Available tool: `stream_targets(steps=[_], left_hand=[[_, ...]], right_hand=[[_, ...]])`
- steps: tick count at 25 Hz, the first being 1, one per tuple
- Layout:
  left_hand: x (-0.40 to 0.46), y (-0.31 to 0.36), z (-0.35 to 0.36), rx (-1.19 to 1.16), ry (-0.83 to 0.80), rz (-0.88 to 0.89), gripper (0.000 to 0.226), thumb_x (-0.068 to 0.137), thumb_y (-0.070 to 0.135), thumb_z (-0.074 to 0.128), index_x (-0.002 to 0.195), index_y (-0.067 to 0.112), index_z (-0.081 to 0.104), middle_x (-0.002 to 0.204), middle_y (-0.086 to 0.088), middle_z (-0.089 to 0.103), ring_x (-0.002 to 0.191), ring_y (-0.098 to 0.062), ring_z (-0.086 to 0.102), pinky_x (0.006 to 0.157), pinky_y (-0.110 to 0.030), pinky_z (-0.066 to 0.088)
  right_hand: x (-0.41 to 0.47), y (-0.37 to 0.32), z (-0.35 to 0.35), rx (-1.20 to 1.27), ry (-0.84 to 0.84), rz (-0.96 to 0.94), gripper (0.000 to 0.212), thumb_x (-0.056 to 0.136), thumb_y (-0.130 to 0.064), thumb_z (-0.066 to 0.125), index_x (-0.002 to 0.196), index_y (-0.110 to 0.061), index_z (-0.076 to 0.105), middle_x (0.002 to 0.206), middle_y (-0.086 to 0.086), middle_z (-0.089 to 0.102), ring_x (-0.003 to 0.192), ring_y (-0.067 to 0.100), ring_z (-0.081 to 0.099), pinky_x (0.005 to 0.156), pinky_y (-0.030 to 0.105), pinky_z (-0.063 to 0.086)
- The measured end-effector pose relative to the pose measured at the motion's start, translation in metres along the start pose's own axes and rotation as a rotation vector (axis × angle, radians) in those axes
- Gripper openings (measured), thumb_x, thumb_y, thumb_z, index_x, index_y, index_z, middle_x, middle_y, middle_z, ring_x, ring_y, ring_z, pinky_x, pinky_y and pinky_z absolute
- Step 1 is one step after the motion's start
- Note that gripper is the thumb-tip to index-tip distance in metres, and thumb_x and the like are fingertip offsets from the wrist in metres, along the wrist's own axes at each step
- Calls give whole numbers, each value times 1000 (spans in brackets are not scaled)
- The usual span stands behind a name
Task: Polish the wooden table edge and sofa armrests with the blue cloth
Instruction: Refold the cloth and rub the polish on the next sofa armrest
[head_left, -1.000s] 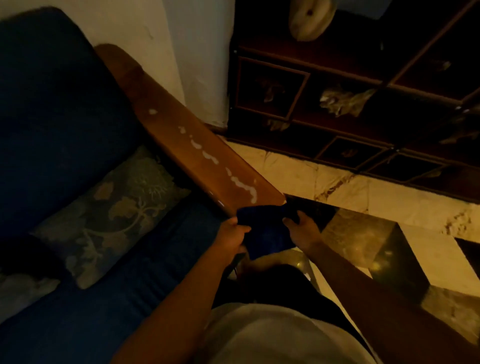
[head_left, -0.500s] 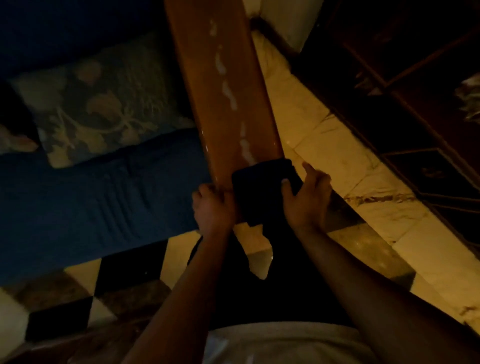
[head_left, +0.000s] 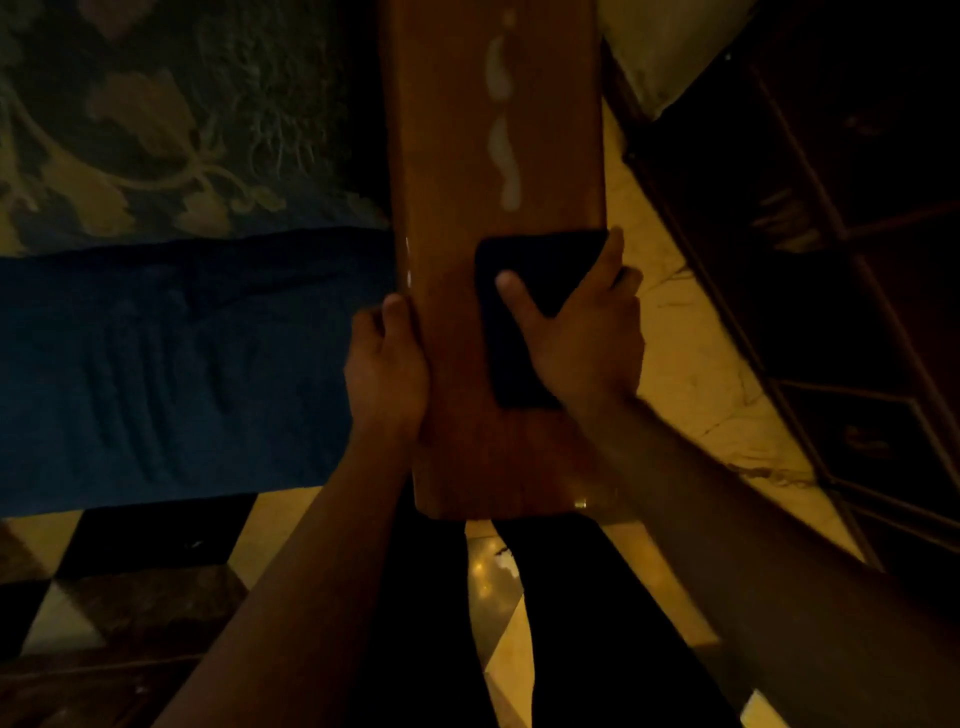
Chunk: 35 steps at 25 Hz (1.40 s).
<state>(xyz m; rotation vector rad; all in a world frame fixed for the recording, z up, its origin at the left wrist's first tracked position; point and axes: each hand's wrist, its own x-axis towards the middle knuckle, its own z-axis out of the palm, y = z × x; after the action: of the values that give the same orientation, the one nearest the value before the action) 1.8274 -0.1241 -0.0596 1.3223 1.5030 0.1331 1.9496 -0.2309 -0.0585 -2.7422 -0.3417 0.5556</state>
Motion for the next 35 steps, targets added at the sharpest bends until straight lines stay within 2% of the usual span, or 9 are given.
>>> stream_targets(steps=[4, 8, 12, 14, 18, 21, 25, 28, 35], left_hand=[[19, 9, 4, -91, -9, 4, 43, 103, 55, 36, 74, 28, 54, 70, 10, 56, 63, -4, 53, 64, -29, 41], [21, 5, -3, -101, -36, 6, 48, 105, 53, 34, 68, 29, 54, 65, 10, 56, 61, -4, 53, 68, -30, 43], [11, -6, -7, -106, -74, -118, 61, 105, 55, 31, 102, 10, 72, 92, -3, 75, 89, -12, 70, 88, -43, 55], [7, -14, -9, -84, -76, -141, 61, 105, 56, 29, 76, 15, 66, 64, 12, 69, 63, 1, 64, 69, -36, 51], [-2, -27, -10, -48, -120, -98, 58, 106, 53, 29, 60, 22, 45, 41, 14, 46, 38, 3, 44, 52, -23, 38], [0, -29, -11, -78, -145, -67, 57, 106, 53, 31, 58, 24, 43, 42, 14, 43, 39, 1, 42, 44, -15, 39], [6, -30, -16, -105, -173, -109, 62, 104, 56, 31, 60, 19, 52, 49, 9, 52, 46, -3, 52, 55, -25, 48], [8, -25, -19, -112, -223, -221, 72, 101, 63, 30, 90, 5, 71, 87, -16, 73, 82, -26, 72, 86, -47, 59], [17, -24, -45, -270, -354, -396, 66, 101, 64, 29, 94, 15, 74, 80, -6, 79, 77, -22, 74, 64, -34, 52]], right_hand=[[94, -21, -25, 566, -125, 47, 86, 87, -71, 62, 146, -10, 46, 111, -20, 68, 95, 1, 67, 67, 9, 52], [70, 18, -30, 980, -263, 133, 30, 101, -49, 57, 122, -31, 65, 102, -21, 78, 102, 6, 73, 79, 19, 59], [-56, 84, -10, 803, -250, 235, 69, 80, -65, 69, 142, -41, 52, 130, -17, 69, 120, 9, 66, 90, 26, 57], [-107, 95, -10, 755, -282, 213, 85, 68, -67, 74, 145, -52, 41, 131, -30, 63, 120, -5, 61, 90, 17, 54], [-70, 66, -16, 513, -202, 141, 88, 60, -85, 69, 131, -36, 54, 106, -28, 62, 90, -12, 62, 62, 5, 47], [20, 23, -22, 588, -183, 165, 44, 78, -80, 63, 94, -39, 65, 79, -28, 67, 76, -4, 66, 58, 16, 51], [46, -1, -23, 639, -65, 171, 54, 95, -66, 55, 131, -26, 62, 103, -28, 66, 93, -2, 59, 76, 9, 45], [-28, 31, -2, 129, 39, -119, 69, 103, -60, 40, 161, -26, 25, 168, 2, 29, 151, 24, 32, 114, 28, 25], [-113, 15, 24, -566, -293, -1049, 61, 96, -58, 51, 147, -25, 55, 164, 6, 38, 156, 40, 16, 125, 60, 15]])
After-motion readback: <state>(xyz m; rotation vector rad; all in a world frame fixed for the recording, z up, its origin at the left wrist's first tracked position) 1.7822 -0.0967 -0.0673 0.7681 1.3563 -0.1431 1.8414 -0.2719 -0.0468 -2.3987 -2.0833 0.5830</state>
